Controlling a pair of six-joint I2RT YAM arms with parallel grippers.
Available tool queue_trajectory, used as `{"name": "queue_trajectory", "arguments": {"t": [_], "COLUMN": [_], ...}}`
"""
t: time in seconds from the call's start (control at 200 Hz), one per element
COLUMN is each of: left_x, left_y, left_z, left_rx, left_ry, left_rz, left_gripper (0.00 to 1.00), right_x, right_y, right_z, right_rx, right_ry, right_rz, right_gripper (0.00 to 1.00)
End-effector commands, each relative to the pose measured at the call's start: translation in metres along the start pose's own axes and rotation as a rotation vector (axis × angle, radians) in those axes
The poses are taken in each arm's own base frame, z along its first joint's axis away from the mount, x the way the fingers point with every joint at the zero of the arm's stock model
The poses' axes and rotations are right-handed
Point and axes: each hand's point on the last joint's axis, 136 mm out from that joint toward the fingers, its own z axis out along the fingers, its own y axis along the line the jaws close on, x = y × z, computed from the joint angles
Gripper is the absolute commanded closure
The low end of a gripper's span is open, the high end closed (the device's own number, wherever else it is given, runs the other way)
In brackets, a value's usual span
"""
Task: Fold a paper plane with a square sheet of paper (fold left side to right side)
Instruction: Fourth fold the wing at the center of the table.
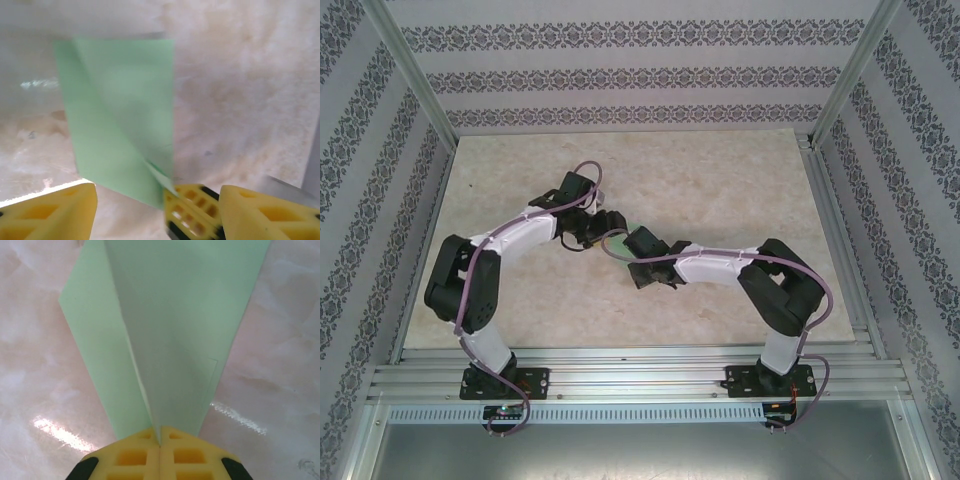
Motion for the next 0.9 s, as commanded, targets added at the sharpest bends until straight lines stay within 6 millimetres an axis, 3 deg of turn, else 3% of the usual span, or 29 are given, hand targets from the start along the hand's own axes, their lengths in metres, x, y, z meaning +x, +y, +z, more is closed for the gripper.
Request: {"name": "queue_trajectory", "arguments": {"t": [0.0, 0.115, 0.32, 0.659, 0.894], "left_x": [-0.004, 0.002, 0.022, 0.035, 0.041], "left_y": [-0.021, -0.014, -0.014, -0.007, 0.008], "left_z": [-0.02, -0.014, 0.014, 0.058, 0.08], "left_rx": [0.056, 0.079, 0.128, 0.095, 0.061], "left_ry": [-0.042, -0.048, 0.027, 0.106, 0.139], "left_rz": [0.061, 0.035, 0.028, 0.027, 0.002], "left_gripper": [0.3, 0.31, 0.49, 0.69, 0.73], "right_x": [-0.005, -0.004, -0.005, -0.01, -0.011], "right_y": [0.013, 0.009, 0.003, 0.0, -0.003], "right_z": [-0.005, -0.006, -0.007, -0.008, -0.007], "right_rx": [-0.148, -0.212, -0.304, -0.371, -0.399], "right_ry": [-0.035, -0.045, -0.059, -0.078, -0.081], "right_rz": [0.079, 0.144, 0.236, 0.302, 0.339], "right_gripper": [0.97, 0.98, 0.97, 0.97, 0.95]}}
